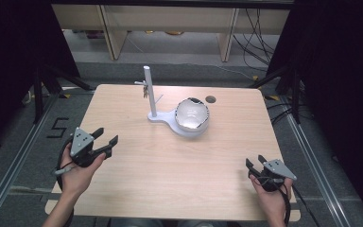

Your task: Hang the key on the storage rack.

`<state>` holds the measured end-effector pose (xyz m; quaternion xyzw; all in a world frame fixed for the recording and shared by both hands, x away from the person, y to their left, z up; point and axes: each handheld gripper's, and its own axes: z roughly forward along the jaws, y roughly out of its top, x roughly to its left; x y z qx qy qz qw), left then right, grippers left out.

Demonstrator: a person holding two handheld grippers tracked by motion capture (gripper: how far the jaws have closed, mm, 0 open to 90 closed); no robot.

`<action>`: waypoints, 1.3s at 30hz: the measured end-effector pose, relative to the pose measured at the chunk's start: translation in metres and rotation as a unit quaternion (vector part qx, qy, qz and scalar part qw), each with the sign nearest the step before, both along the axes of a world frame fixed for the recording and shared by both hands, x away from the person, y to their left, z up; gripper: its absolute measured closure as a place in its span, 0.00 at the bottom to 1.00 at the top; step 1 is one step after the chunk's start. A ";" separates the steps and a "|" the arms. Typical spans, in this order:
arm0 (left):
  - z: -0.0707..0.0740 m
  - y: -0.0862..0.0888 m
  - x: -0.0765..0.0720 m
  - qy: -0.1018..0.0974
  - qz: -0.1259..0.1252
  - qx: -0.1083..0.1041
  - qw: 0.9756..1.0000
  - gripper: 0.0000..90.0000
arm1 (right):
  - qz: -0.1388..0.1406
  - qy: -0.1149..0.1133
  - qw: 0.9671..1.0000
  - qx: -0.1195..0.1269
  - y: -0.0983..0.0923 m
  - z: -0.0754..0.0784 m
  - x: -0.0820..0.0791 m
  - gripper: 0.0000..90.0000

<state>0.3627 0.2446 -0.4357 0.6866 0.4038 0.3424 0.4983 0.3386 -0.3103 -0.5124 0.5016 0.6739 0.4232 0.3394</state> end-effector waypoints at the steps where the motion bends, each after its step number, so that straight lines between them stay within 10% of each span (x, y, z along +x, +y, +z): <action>1: -0.008 0.005 -0.005 -0.002 0.006 0.000 1.000 0.42 | 0.002 -0.005 1.000 -0.002 0.000 0.000 0.001 0.53; 13: -0.069 0.015 -0.019 0.027 0.024 -0.009 0.999 0.43 | -0.007 0.004 1.000 0.002 0.003 0.000 -0.001 0.53; 39: -0.088 0.016 -0.012 0.025 0.018 0.010 0.999 0.39 | -0.003 -0.012 1.000 -0.009 0.001 -0.001 -0.001 0.51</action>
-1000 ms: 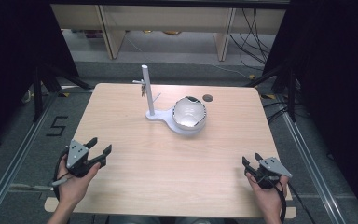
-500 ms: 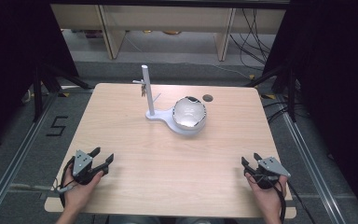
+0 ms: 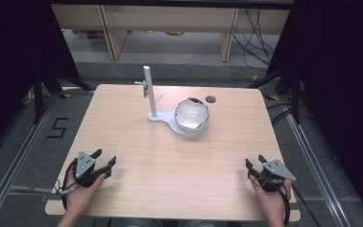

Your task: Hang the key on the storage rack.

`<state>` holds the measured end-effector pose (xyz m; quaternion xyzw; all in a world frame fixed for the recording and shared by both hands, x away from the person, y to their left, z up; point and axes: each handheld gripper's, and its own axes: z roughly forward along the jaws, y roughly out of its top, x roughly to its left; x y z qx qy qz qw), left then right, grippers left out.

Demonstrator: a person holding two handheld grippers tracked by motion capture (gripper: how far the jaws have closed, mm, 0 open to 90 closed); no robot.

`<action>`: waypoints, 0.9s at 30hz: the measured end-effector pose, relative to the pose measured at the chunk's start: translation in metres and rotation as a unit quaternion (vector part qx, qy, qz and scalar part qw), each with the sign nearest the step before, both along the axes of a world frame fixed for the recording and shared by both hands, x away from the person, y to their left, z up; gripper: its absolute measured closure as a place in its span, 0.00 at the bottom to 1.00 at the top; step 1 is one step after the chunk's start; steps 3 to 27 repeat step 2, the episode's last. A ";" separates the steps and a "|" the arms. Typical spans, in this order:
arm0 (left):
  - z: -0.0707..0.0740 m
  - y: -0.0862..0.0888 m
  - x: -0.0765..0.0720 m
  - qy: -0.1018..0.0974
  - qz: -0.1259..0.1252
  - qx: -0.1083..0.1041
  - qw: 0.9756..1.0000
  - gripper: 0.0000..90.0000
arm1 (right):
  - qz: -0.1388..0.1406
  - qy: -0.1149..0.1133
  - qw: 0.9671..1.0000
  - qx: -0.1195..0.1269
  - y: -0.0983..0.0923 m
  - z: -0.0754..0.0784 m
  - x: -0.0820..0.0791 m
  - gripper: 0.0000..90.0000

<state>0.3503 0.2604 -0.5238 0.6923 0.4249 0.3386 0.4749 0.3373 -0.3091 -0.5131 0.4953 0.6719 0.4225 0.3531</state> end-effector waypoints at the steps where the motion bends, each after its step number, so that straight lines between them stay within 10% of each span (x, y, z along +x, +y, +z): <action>1: 0.000 0.000 0.000 0.000 0.000 0.000 1.000 0.39 | -0.001 -0.001 1.000 0.003 0.000 0.000 -0.001 0.50; 27: 0.000 0.000 0.000 0.004 0.002 0.002 1.000 0.39 | -0.001 -0.002 1.000 0.003 0.000 0.000 -0.001 0.50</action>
